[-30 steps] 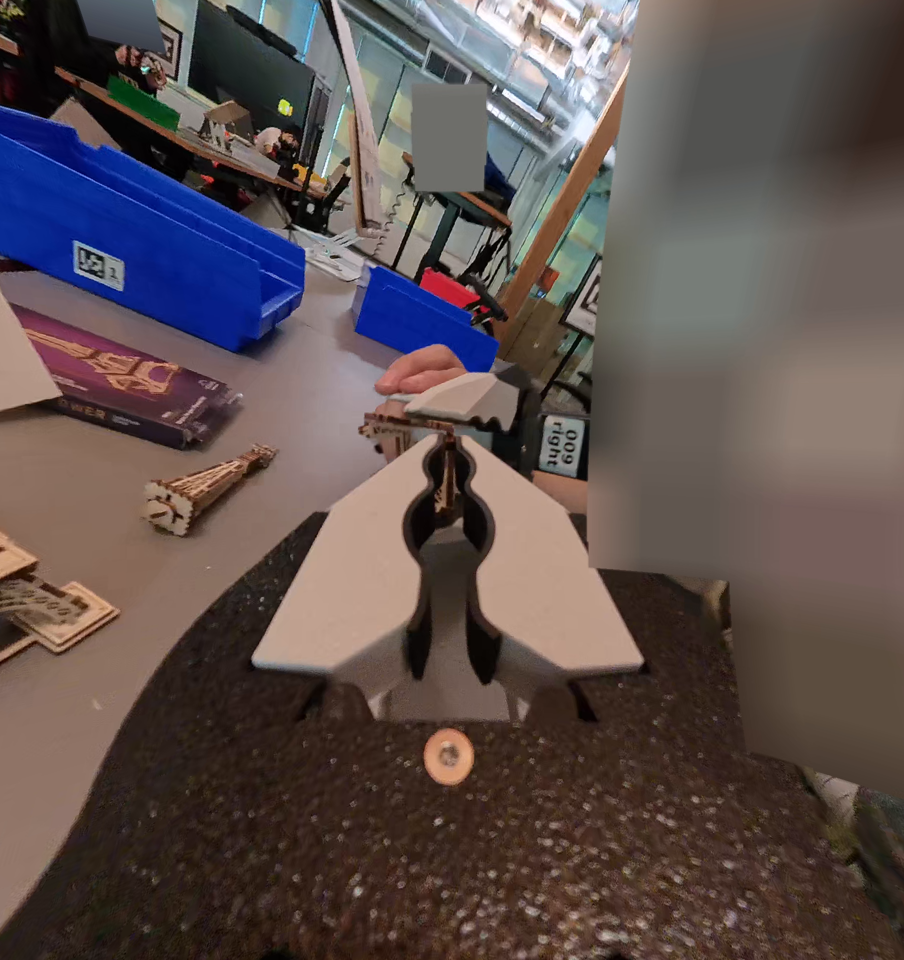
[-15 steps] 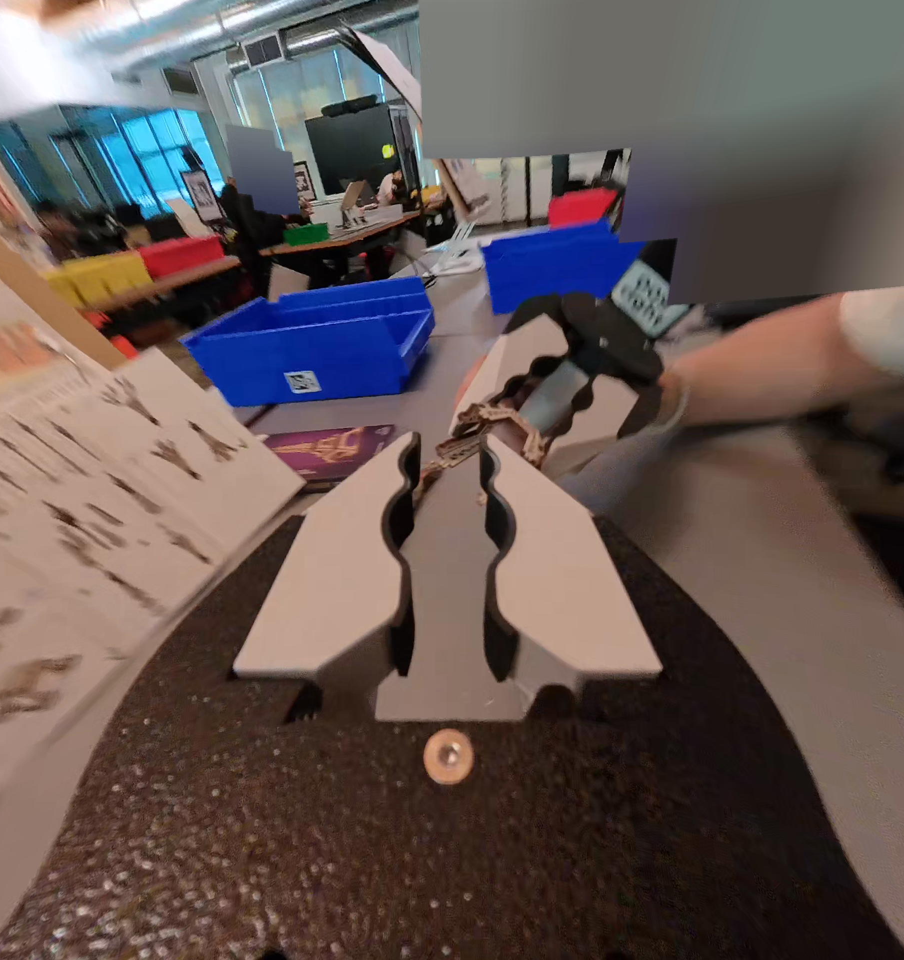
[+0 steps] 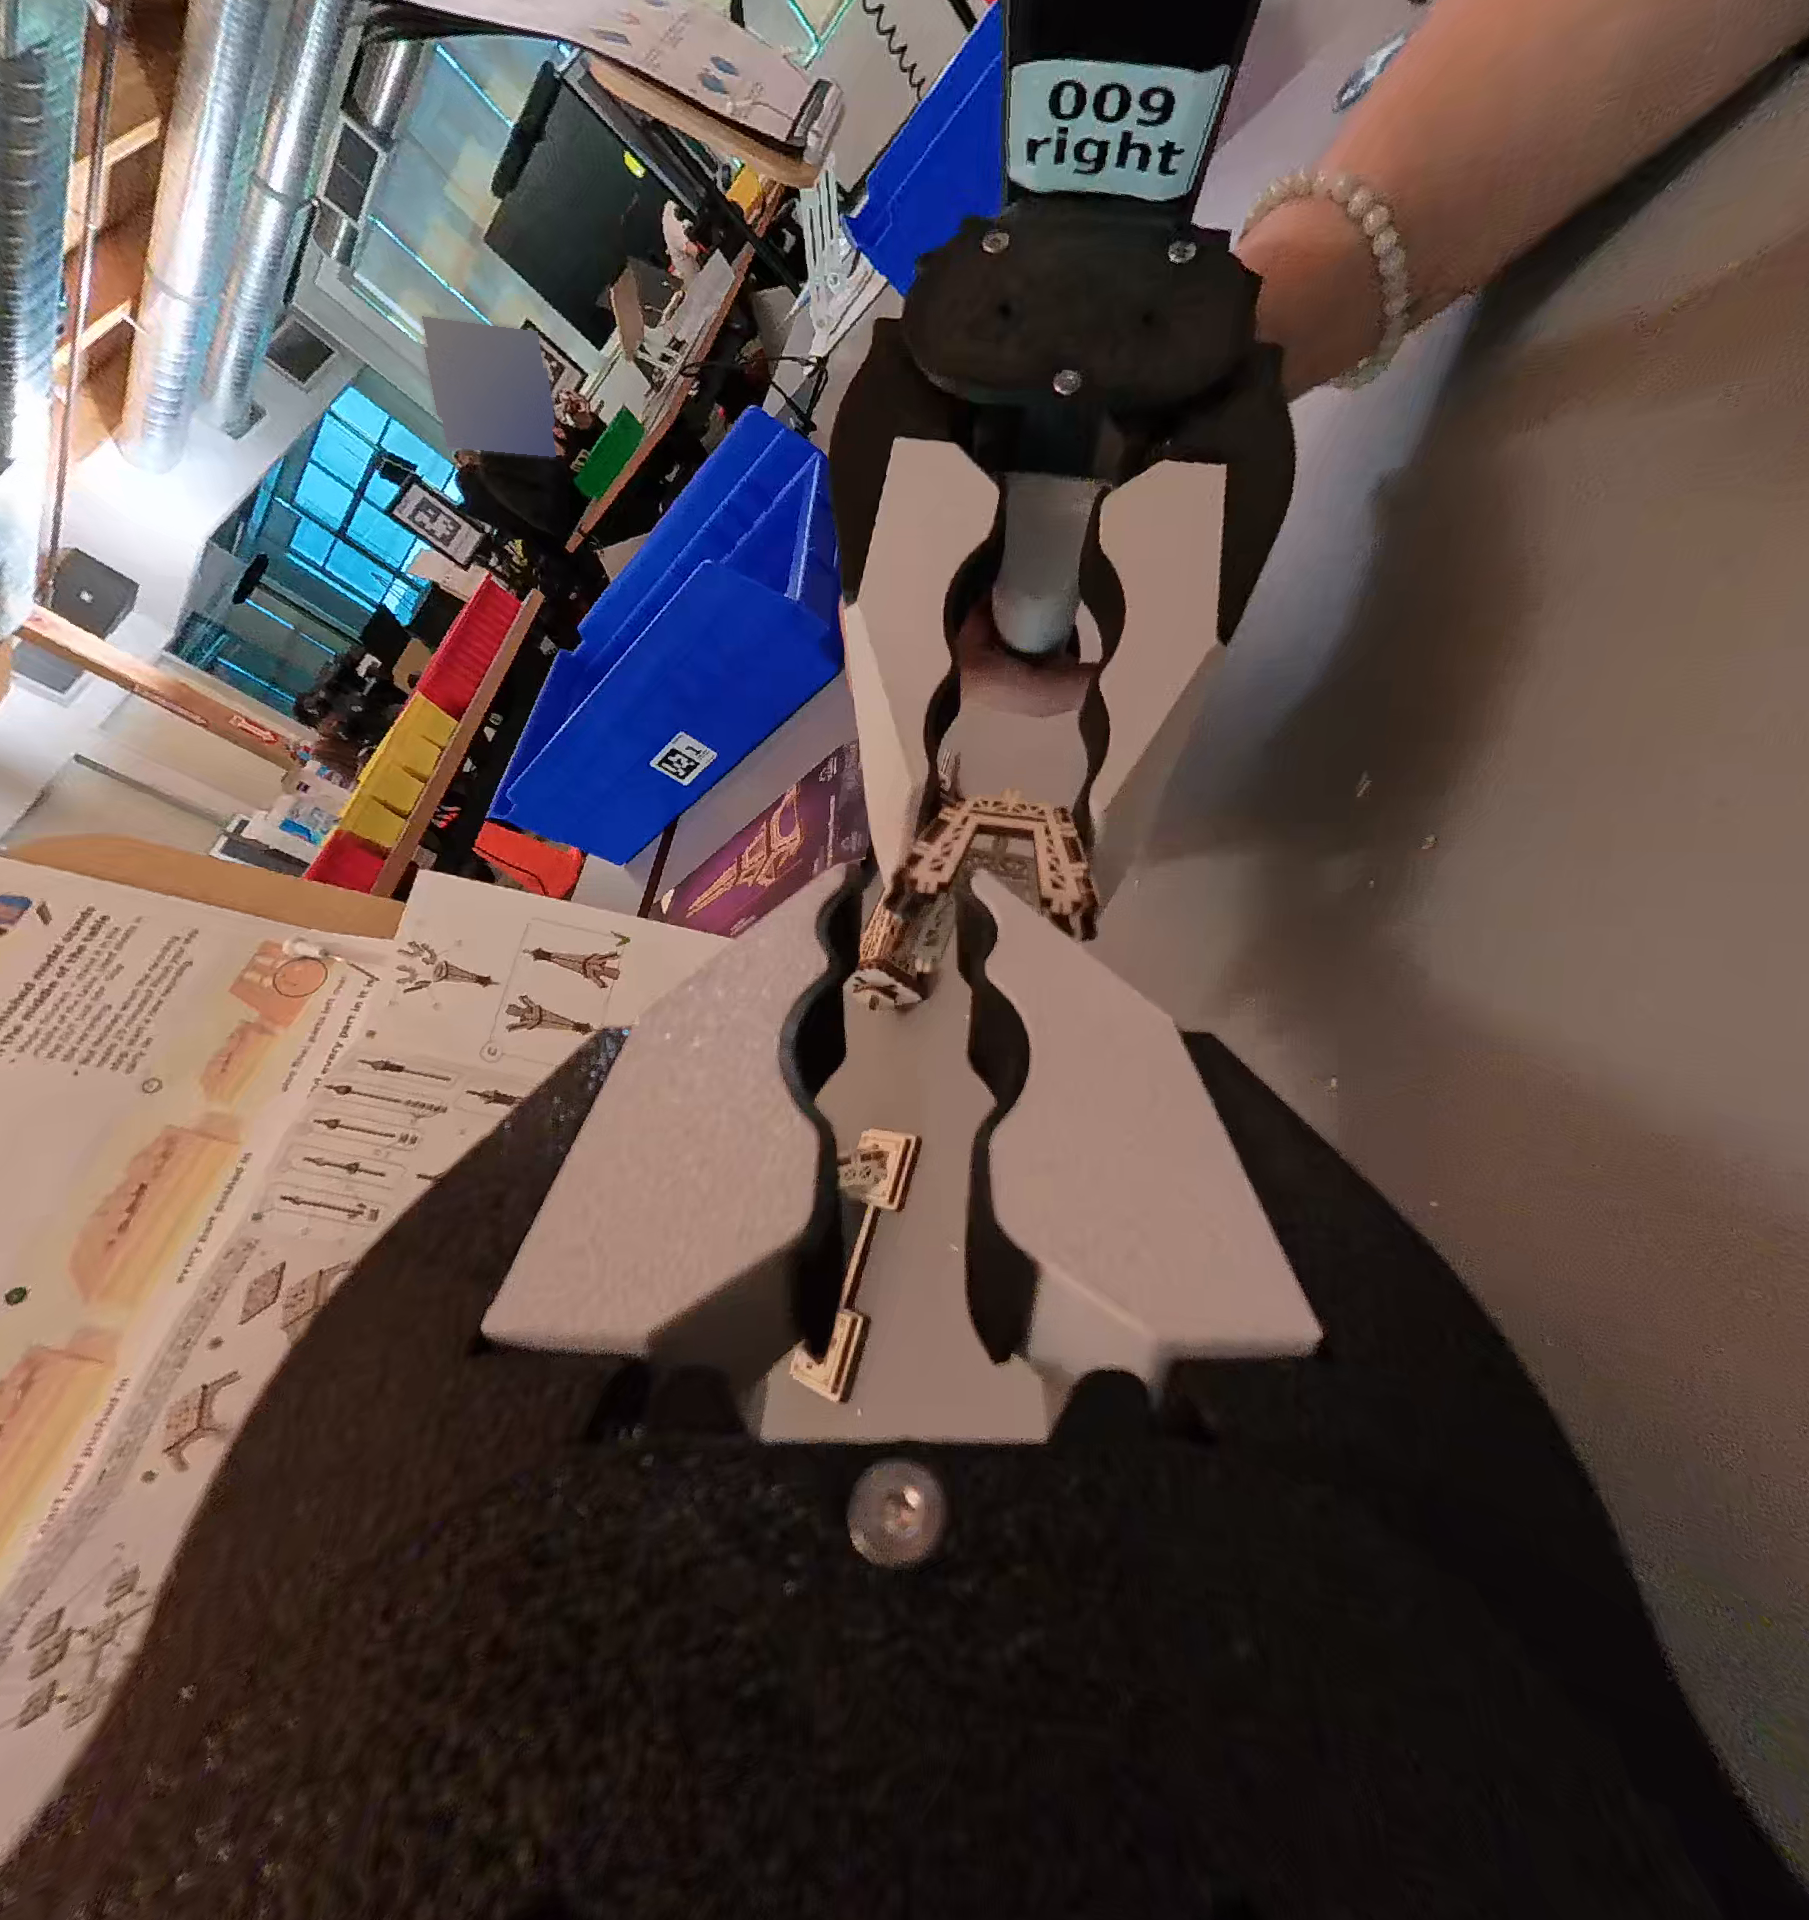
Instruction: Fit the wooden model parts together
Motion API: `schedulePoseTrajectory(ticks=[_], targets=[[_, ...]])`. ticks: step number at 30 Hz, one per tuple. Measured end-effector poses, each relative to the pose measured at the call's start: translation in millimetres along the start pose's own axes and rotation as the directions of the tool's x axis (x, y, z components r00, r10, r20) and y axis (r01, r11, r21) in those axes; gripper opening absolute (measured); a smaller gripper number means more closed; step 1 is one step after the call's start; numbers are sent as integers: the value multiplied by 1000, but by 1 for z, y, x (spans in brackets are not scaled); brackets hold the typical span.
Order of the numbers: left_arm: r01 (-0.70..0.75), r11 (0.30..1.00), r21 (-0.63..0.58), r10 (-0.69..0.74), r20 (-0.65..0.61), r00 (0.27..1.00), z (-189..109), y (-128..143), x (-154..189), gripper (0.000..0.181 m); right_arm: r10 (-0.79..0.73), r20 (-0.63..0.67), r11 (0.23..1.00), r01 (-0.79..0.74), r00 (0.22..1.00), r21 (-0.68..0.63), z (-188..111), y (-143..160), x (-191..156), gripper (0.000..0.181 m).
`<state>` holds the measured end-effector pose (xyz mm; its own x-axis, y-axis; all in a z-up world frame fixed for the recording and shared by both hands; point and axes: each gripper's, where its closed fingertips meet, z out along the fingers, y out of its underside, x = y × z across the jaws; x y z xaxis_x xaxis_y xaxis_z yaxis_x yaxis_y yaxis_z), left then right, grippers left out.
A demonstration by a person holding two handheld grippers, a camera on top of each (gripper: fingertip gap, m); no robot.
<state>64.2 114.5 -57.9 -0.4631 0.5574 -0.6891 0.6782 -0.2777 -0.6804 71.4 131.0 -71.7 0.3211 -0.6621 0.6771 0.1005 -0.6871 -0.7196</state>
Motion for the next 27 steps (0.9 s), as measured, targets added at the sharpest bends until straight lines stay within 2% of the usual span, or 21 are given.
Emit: schedulePoseTrajectory(ticks=[5,8,13,17,19,20,23,25,27], targets=[[-65,997,-39,65,-16,998,1,5,4,9,-21,15,999,22,1000,-47,0,8,-2,28],[-54,997,-58,53,-18,998,1,7,3,7,-19,21,998,20,1000,-60,1,10,-3,29],[-31,1000,1,31,72,997,-5,-1,-14,7,69,-15,997,-69,997,17,-5,0,8,28],[-159,987,-1,156,196,968,-9,-6,-26,7,258,-36,961,-252,966,114,-12,-7,25,57],[-261,965,-15,256,260,931,-11,-14,-30,7,410,-21,902,-402,912,159,-14,-8,35,72],[-313,949,-36,310,285,907,-11,-16,-31,7,492,8,855,-486,870,180,-15,-9,38,73],[-467,877,-116,477,331,814,-10,-20,-30,7,723,117,646,-727,681,235,-16,-11,48,71],[-513,846,-143,529,348,774,-10,-23,-30,7,793,216,519,-818,569,250,-17,-15,48,69],[-528,839,-134,537,364,761,-11,-28,-30,7,808,251,491,-844,533,214,-15,-13,43,67]])
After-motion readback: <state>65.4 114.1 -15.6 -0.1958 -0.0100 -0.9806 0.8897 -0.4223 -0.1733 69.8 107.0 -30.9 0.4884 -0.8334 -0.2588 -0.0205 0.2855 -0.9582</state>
